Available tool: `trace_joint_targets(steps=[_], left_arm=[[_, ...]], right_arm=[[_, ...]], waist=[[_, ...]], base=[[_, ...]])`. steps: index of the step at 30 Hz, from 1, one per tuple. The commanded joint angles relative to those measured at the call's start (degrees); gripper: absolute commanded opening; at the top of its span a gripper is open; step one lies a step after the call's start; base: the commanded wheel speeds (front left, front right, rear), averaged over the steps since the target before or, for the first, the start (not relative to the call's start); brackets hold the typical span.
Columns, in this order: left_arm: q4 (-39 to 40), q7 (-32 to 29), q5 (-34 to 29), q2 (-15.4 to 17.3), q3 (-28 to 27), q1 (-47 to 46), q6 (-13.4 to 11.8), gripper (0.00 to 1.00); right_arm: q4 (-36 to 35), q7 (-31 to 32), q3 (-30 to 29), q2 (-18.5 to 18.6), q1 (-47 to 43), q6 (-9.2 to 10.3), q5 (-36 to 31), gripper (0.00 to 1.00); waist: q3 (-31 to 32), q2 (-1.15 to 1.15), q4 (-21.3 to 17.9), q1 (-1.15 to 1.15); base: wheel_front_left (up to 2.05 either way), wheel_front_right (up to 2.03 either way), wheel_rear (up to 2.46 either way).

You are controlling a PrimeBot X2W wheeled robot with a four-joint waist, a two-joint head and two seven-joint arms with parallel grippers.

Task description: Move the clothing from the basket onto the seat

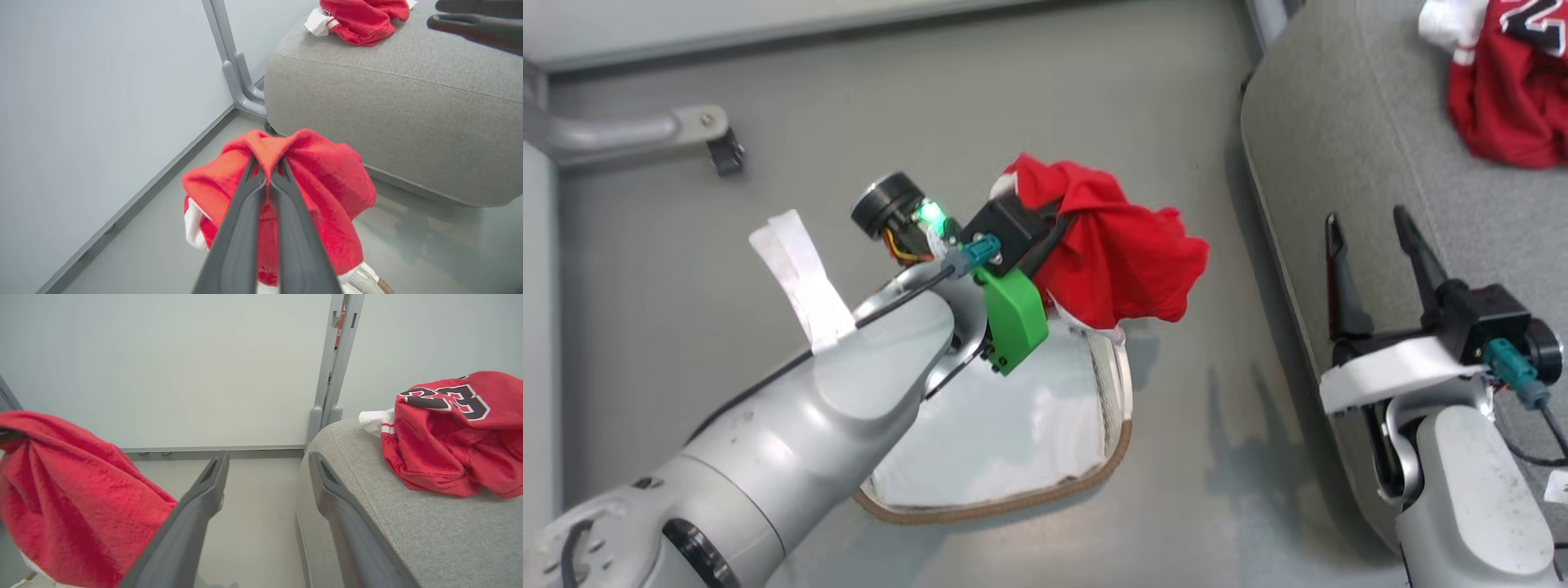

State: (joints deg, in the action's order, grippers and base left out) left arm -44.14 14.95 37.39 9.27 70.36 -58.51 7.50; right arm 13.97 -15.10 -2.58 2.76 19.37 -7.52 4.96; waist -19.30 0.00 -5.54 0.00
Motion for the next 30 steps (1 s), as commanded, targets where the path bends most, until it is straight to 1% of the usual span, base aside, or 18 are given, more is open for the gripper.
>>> trace_joint_targets(steps=[1,7,11,21,26,30], left_arm=[[0.84,0.08,-0.36,0.47,0.21,-1.35,-0.05,0.00],[4.42,-1.23,1.06,2.32,0.93,-5.16,-0.05,0.00],[6.46,-1.81,2.49,3.80,0.57,-7.28,-0.05,0.00],[11.03,-2.40,4.03,6.92,-1.21,-9.29,-0.58,0.00],[13.81,-2.62,4.26,7.71,-1.38,-9.24,-1.26,0.00],[15.61,-2.57,4.40,8.25,-1.65,-9.59,-1.92,0.00]], right_arm=[[0.51,-0.09,0.39,0.24,-1.38,0.06,0.19,1.00],[1.90,-0.09,3.35,0.25,-3.41,0.06,1.81,1.00],[2.42,-0.09,4.96,0.25,-4.09,0.06,2.32,1.00],[3.30,-0.09,8.83,0.23,-3.33,0.06,1.72,1.00],[4.13,-0.09,11.77,0.24,-2.08,0.06,0.40,1.00],[4.68,-0.09,14.86,0.21,-1.62,0.06,0.60,1.00]], waist=[[8.19,0.00,2.92,0.00],[13.25,0.00,3.02,0.00],[15.13,0.00,3.04,0.00],[16.59,0.00,3.35,0.00],[16.96,0.00,3.98,0.00],[17.35,0.00,4.45,0.00]], base=[[0.00,0.00,0.00],[0.00,0.00,0.00],[0.00,0.00,0.00],[0.00,0.00,0.00],[0.00,0.00,0.00],[0.00,0.00,0.00]])
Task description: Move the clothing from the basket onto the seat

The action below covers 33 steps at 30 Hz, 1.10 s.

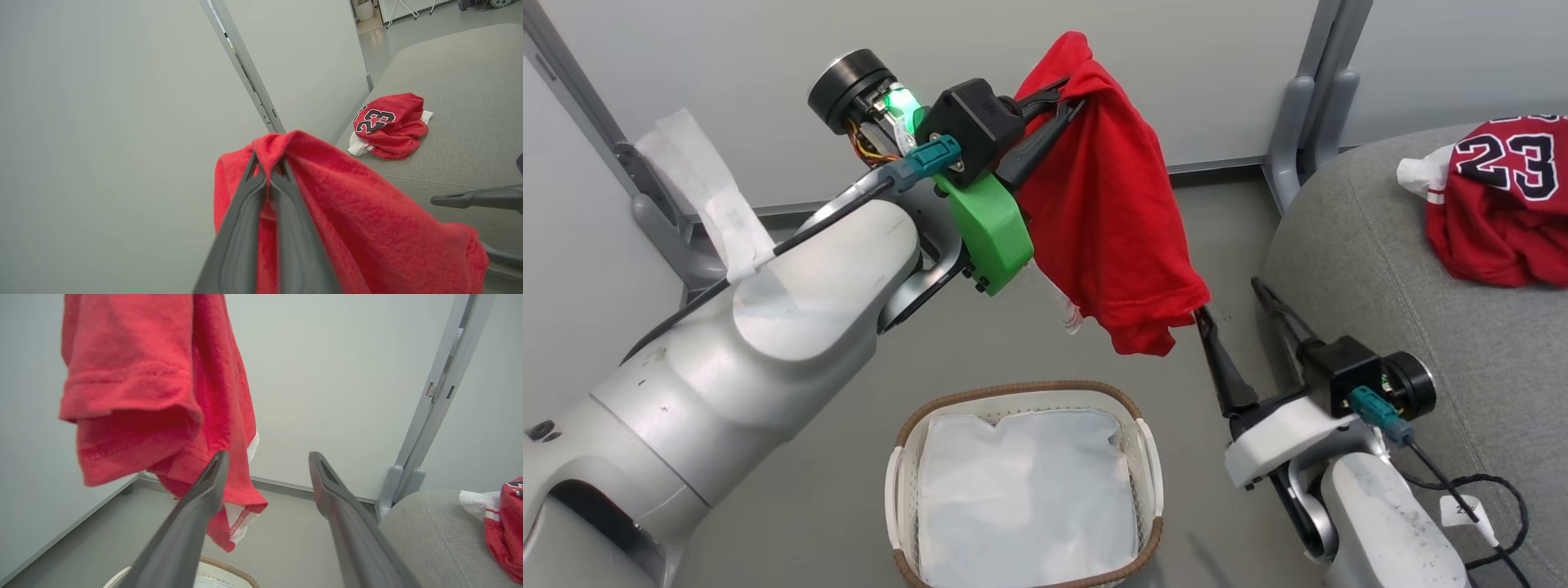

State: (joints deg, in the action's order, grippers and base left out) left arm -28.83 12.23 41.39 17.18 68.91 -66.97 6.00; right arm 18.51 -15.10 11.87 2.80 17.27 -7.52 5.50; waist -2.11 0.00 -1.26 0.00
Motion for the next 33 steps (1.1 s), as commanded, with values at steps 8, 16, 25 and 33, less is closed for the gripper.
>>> trace_joint_targets(steps=[8,16,25,33], left_arm=[[2.53,-0.34,0.72,0.87,-0.21,-0.76,-1.12,0.00],[5.43,-1.01,0.54,0.68,0.51,-0.61,-1.45,0.00],[7.74,-0.94,0.33,1.48,0.78,-0.40,-1.61,0.00],[8.41,-0.95,0.59,1.67,1.01,-0.08,-1.68,0.00]], right_arm=[[3.26,-0.10,7.02,0.22,1.53,0.06,-0.12,1.00],[11.52,-0.10,9.31,0.21,8.51,0.06,-2.59,1.00],[15.17,-0.09,7.58,0.22,14.64,0.06,-5.77,1.00],[16.00,-0.09,10.48,0.18,18.82,0.06,-7.59,1.00]], waist=[[1.27,0.00,0.80,0.00],[1.18,0.00,2.41,0.00],[0.70,0.00,3.91,0.00],[0.27,0.00,4.26,0.00]], base=[[0.00,0.00,0.00],[0.00,0.00,0.00],[0.00,0.00,0.00],[0.00,0.00,0.00]])
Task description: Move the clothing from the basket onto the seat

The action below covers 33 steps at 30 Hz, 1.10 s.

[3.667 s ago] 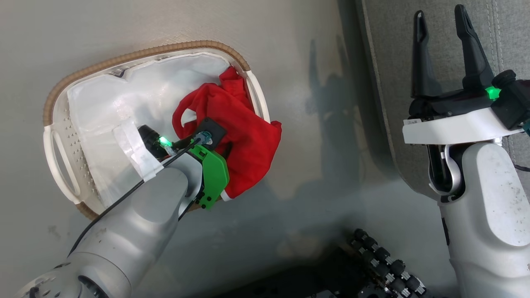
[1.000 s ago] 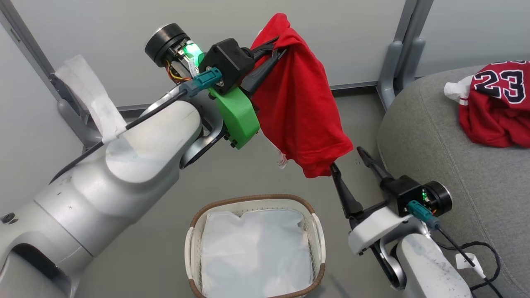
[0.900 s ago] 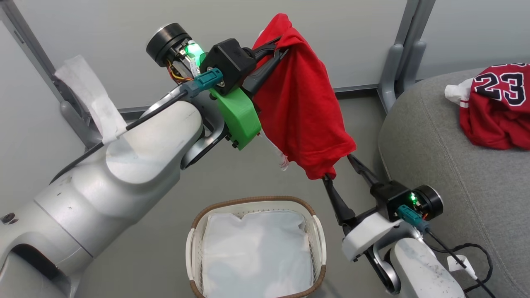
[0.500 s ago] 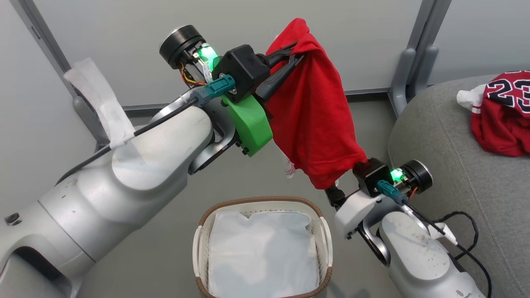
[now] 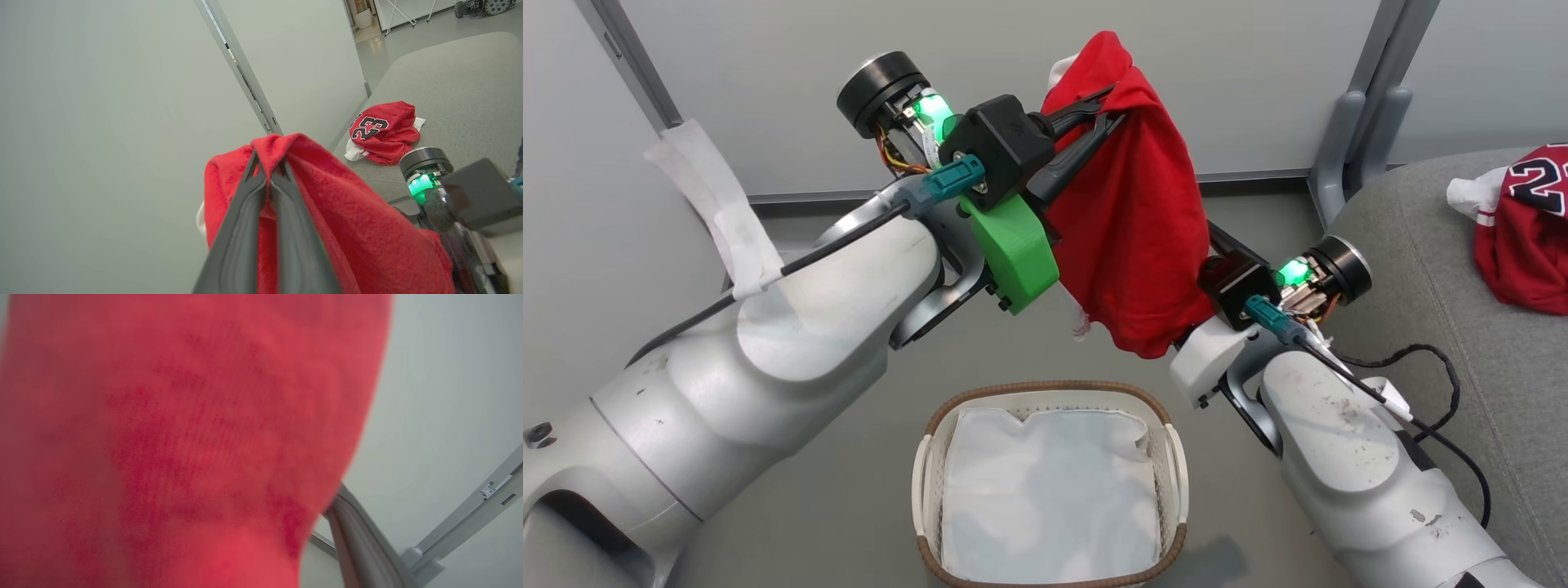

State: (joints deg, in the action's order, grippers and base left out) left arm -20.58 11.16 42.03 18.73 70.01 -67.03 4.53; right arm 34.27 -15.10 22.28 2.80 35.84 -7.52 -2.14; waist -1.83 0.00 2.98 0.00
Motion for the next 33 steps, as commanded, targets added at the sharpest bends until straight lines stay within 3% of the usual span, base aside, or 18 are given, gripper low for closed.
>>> trace_joint_targets(steps=[1,2,3,4,5,22,25,26,27,33], left_arm=[[0.11,0.14,0.15,0.02,-0.10,0.10,-0.23,0.00],[0.00,0.14,0.31,-0.02,-0.17,0.25,-0.29,0.00],[-0.20,0.18,0.55,0.02,-0.26,0.42,-0.35,0.00],[-0.40,0.21,0.73,0.15,-0.33,0.58,-0.38,0.00],[-0.74,0.22,0.94,0.41,-0.47,0.84,-0.49,0.00],[-6.44,1.86,3.75,4.97,-1.40,5.84,-0.80,0.00],[-7.05,2.34,4.41,5.20,-1.53,7.55,-1.05,0.46],[-7.25,2.51,4.54,5.11,-1.58,8.13,-1.03,0.96],[-7.51,2.67,4.84,4.98,-1.61,8.86,-1.04,1.00],[-8.35,3.66,5.53,3.79,-2.13,13.14,-1.60,1.00]], right_arm=[[1.05,-0.09,1.03,0.19,0.85,0.06,0.67,1.00],[1.66,-0.09,1.79,0.25,1.34,0.06,1.03,1.00],[2.40,-0.09,2.60,0.25,1.98,0.06,1.49,0.47],[2.85,-0.09,3.24,0.23,2.42,0.06,1.97,0.28],[3.26,-0.10,3.88,0.21,2.60,0.06,2.65,0.00],[-1.47,-0.09,1.90,1.56,3.41,0.06,5.13,0.00],[-3.05,-0.09,0.68,1.87,3.33,0.06,5.01,0.00],[-3.46,-0.09,0.28,1.99,3.28,0.06,4.91,0.00],[-3.95,-0.10,-0.21,2.11,3.24,0.06,4.77,0.00],[-5.90,-0.09,-3.29,2.64,2.34,0.06,4.08,0.00]], waist=[[-0.04,0.00,0.06,0.00],[-0.06,0.00,0.10,0.00],[-0.10,0.00,0.14,0.00],[-0.14,0.00,0.17,0.00],[-0.21,0.00,0.18,0.00],[-2.46,0.00,-1.89,0.00],[-2.73,0.00,-2.29,0.00],[-2.81,0.00,-2.39,0.00],[-2.90,0.00,-2.51,0.00],[-3.47,0.00,-3.27,0.00]], base=[[0.00,0.00,0.00],[0.00,0.00,0.00],[0.00,0.00,0.00],[0.00,0.00,0.00],[0.00,0.00,0.00],[0.00,0.00,0.00],[0.00,0.00,0.00],[0.00,0.00,0.00],[0.00,0.00,0.00],[0.00,0.00,0.00]])
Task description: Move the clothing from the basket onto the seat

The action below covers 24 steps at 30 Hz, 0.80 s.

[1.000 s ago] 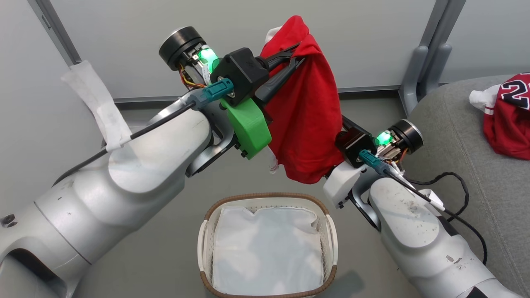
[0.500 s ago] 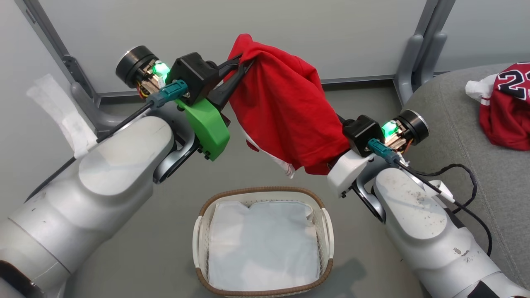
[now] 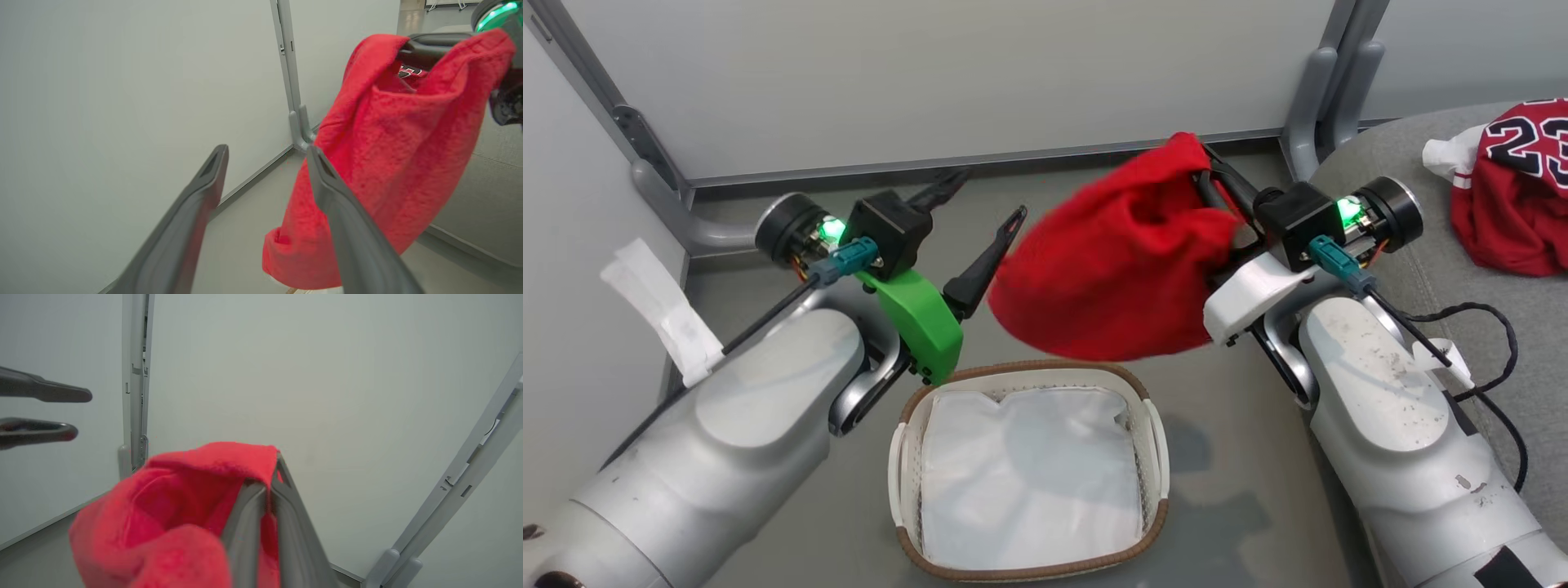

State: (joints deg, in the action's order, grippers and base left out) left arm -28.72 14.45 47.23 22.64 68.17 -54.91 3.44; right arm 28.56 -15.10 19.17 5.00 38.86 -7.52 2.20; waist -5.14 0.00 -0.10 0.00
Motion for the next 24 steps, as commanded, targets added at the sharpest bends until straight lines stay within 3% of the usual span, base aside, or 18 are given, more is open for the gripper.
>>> trace_joint_targets(steps=[1,12,24], left_arm=[[-0.27,0.34,0.26,-0.38,-0.39,1.84,-0.62,1.00],[2.13,0.76,-3.25,-4.93,-2.85,10.12,-0.60,1.00],[3.05,0.77,-9.20,-9.11,-6.33,14.74,1.10,1.00]], right_arm=[[-0.49,-0.09,-0.78,0.51,-0.83,0.06,-0.27,0.00],[-3.56,-0.10,-7.42,1.95,-4.04,0.06,-1.77,0.00],[-7.88,-0.10,-13.75,1.54,-9.83,0.06,-2.85,0.00]], waist=[[-0.27,0.00,-0.36,0.00],[-1.91,0.00,-3.39,0.00],[-4.50,0.00,-11.99,0.00]], base=[[0.00,0.00,0.00],[0.00,0.00,0.00],[0.00,0.00,0.00]])
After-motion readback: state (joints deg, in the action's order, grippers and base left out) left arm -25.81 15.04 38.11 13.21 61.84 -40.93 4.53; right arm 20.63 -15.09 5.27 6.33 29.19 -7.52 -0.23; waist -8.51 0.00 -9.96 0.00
